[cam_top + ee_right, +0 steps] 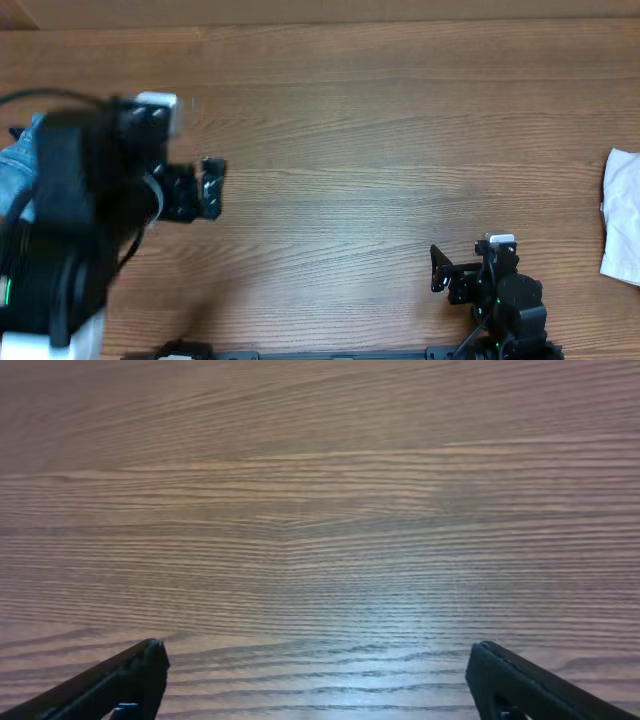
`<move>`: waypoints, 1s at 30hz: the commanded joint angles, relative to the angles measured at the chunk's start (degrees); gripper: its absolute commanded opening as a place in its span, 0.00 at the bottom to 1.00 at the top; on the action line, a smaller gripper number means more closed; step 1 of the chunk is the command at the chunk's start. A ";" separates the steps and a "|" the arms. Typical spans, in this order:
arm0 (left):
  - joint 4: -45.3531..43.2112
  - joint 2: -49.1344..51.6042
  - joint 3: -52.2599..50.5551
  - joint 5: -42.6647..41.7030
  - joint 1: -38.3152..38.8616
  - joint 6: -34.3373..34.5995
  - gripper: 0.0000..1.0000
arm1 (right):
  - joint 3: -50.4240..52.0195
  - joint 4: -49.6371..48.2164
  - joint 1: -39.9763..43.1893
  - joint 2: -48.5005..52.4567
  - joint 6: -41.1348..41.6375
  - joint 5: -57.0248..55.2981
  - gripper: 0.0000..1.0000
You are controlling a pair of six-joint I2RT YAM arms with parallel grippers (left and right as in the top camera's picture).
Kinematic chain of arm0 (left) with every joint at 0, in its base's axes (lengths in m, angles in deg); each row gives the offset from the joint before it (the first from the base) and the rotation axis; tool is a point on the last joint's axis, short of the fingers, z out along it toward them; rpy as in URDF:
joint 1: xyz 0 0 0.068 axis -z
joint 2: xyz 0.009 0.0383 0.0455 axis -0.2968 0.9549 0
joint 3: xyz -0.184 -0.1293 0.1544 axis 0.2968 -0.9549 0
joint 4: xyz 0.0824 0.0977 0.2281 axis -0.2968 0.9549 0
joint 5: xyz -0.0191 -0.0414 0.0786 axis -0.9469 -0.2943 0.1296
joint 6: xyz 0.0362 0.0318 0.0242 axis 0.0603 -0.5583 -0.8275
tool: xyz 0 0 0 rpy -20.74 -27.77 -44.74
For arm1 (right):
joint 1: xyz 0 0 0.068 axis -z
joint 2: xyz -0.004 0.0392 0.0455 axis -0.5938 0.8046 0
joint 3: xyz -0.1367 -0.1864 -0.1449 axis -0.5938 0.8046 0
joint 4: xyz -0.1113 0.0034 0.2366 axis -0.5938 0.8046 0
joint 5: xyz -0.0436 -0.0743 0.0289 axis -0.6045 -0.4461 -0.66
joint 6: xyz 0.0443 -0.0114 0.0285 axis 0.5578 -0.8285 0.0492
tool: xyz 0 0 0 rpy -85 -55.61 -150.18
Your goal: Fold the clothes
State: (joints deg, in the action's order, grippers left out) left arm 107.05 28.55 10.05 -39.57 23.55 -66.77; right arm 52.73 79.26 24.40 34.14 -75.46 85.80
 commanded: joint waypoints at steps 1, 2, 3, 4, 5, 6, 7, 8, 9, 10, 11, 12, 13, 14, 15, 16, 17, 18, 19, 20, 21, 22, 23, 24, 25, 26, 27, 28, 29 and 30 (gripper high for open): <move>-14.12 -12.48 -17.62 6.34 -2.19 -4.44 1.00 | 0.61 -0.31 0.22 -0.61 -0.02 -0.35 1.00; -17.44 -15.41 -22.21 6.45 -2.91 -4.44 1.00 | 0.61 -0.31 0.22 -0.61 -0.02 -0.35 1.00; -22.34 -20.13 -29.51 6.56 -4.26 -4.42 1.00 | 0.61 -0.31 0.22 -0.61 -0.02 -0.35 1.00; -26.86 -24.76 -36.68 6.21 -5.49 -4.37 1.00 | 0.61 -0.31 0.22 -0.61 -0.02 -0.35 1.00; -30.03 -28.52 -42.25 5.79 -6.25 -4.37 1.00 | 0.61 -0.31 0.22 -0.61 -0.02 -0.35 1.00; -32.83 -32.65 -48.13 5.07 -6.82 -4.39 1.00 | 0.61 -0.31 0.22 -0.61 -0.02 -0.35 1.00; -34.97 -37.31 -54.38 4.52 -7.08 -4.31 1.00 | 0.61 -0.31 0.22 -0.61 -0.02 -0.35 1.00; -35.93 -40.89 -59.01 3.37 -7.08 -4.35 1.00 | 0.61 -0.31 0.22 -0.61 -0.02 -0.35 1.00; -36.79 -45.03 -64.15 2.01 -7.06 -4.31 1.00 | 0.61 -0.31 0.22 -0.61 -0.02 -0.35 1.00; -38.53 -49.55 -69.72 0.28 -7.08 -4.31 1.00 | 0.61 -0.31 0.22 -0.61 -0.04 -0.35 1.00; -40.83 -54.12 -75.36 0.04 -7.06 -3.30 1.00 | 0.61 -0.31 0.22 -0.61 -0.02 -0.35 1.00; -42.12 -56.50 -78.07 0.04 -7.06 -2.12 1.00 | 0.61 -0.31 0.22 -0.61 -0.02 -0.35 1.00; -43.25 -58.90 -80.63 0.09 -7.06 -0.98 1.00 | 0.61 -0.31 0.22 -0.61 -0.02 -0.35 1.00; -44.30 -61.90 -83.43 0.09 -7.06 -0.20 1.00 | 0.61 -0.31 0.22 -0.61 -0.02 -0.35 1.00; -44.52 -63.69 -85.07 0.09 -7.06 -0.22 1.00 | 0.61 -0.31 0.22 -0.61 -0.02 -0.35 1.00; -45.51 -64.13 -86.77 0.15 -7.06 -0.28 1.00 | 0.61 -0.31 0.22 -0.61 -0.04 -0.35 1.00; -46.56 -64.17 -88.13 0.15 -7.06 -0.28 1.00 | 0.61 -0.31 0.22 -0.61 -0.02 -0.35 1.00; -47.30 -64.17 -88.98 0.46 -7.06 -0.28 1.00 | 0.61 -0.31 0.22 -0.61 -0.02 -0.35 1.00; -47.60 -64.17 -89.00 0.57 -7.06 -0.28 1.00 | 0.61 -0.31 0.22 -0.61 -0.02 -0.35 1.00; -47.65 -64.11 -89.00 0.59 -7.04 -0.28 1.00 | 0.61 -0.31 0.22 -0.61 -0.02 -0.35 1.00; -47.58 -64.08 -89.00 0.57 -7.02 -0.28 1.00 | 0.61 -0.31 0.22 -0.61 -0.02 -0.35 1.00; -47.58 -64.08 -89.00 0.57 -7.02 -0.31 1.00 | 0.61 -0.31 0.22 -0.61 -0.02 -0.35 1.00; -47.56 -64.08 -89.00 0.57 -7.02 -0.31 1.00 | 0.61 -0.31 0.22 -0.61 -0.02 -0.35 1.00; -47.54 -64.08 -89.00 0.57 -7.02 -0.31 1.00 | 0.61 -0.31 0.22 -0.61 -0.02 -0.35 1.00; -47.54 -64.08 -89.00 0.57 -7.02 -0.31 1.00 | 0.61 -0.31 0.22 -0.61 -0.02 -0.35 1.00; -47.54 -64.08 -89.00 0.57 -7.02 -0.31 1.00 | 0.61 -0.31 0.22 -0.61 -0.02 -0.35 1.00; -47.54 -64.08 -89.00 0.57 -7.02 -0.31 1.00 | 0.61 -0.31 0.22 -0.61 -0.02 -0.35 1.00; -47.54 -64.08 -88.98 0.57 -7.02 -0.31 1.00 | 0.61 -0.31 0.22 -0.61 -0.02 -0.35 1.00; -47.54 -64.08 -88.98 0.57 -7.02 -0.31 1.00 | 0.61 -0.31 0.22 -0.61 -0.02 -0.35 1.00; -47.54 -64.08 -89.00 0.57 -7.02 -0.31 1.00 | 0.61 -0.31 0.22 -0.61 -0.02 -0.35 1.00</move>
State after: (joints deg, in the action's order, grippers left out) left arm 59.78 -34.81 -78.38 -38.80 16.78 -67.86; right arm 52.73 79.30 24.40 34.14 -75.46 85.80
